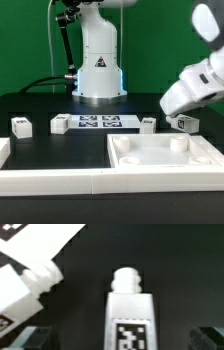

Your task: Assemble square table

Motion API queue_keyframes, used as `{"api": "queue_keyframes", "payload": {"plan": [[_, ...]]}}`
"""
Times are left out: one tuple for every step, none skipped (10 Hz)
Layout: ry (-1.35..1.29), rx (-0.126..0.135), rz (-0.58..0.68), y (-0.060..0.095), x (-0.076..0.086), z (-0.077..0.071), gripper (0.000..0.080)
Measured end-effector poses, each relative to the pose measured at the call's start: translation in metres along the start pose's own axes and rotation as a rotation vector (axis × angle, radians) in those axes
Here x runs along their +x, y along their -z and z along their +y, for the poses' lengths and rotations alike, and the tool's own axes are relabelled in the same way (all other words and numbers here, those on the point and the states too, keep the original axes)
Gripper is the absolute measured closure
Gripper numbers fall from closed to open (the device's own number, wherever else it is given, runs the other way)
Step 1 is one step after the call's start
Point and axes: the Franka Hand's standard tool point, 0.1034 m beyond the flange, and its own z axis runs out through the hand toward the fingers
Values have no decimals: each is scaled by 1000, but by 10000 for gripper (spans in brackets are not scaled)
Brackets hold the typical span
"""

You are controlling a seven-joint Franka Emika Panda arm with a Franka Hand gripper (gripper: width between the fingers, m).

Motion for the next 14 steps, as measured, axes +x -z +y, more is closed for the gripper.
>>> {"api": "queue_keyframes", "payload": {"plan": [[9, 8, -70, -4, 0, -1, 151], [14, 19, -137, -5, 2, -1, 151], [15, 22, -125, -3, 10, -3, 151], [18, 20, -115, -3, 12, -5, 151], [20, 21, -106, -4, 15, -5, 151], [21, 23, -92, -6, 20, -5, 151], [21, 23, -77, -7, 24, -5, 151], [22, 23, -67, -10, 26, -6, 151], [23, 23, -64, -12, 27, -6, 151], [24, 24, -68, -14, 26, -7, 151], [31, 25, -69, -15, 25, -6, 283], [31, 25, -70, -15, 25, -6, 283], [32, 25, -70, -15, 25, -6, 422], [32, 25, -70, -15, 25, -7, 511]]}}
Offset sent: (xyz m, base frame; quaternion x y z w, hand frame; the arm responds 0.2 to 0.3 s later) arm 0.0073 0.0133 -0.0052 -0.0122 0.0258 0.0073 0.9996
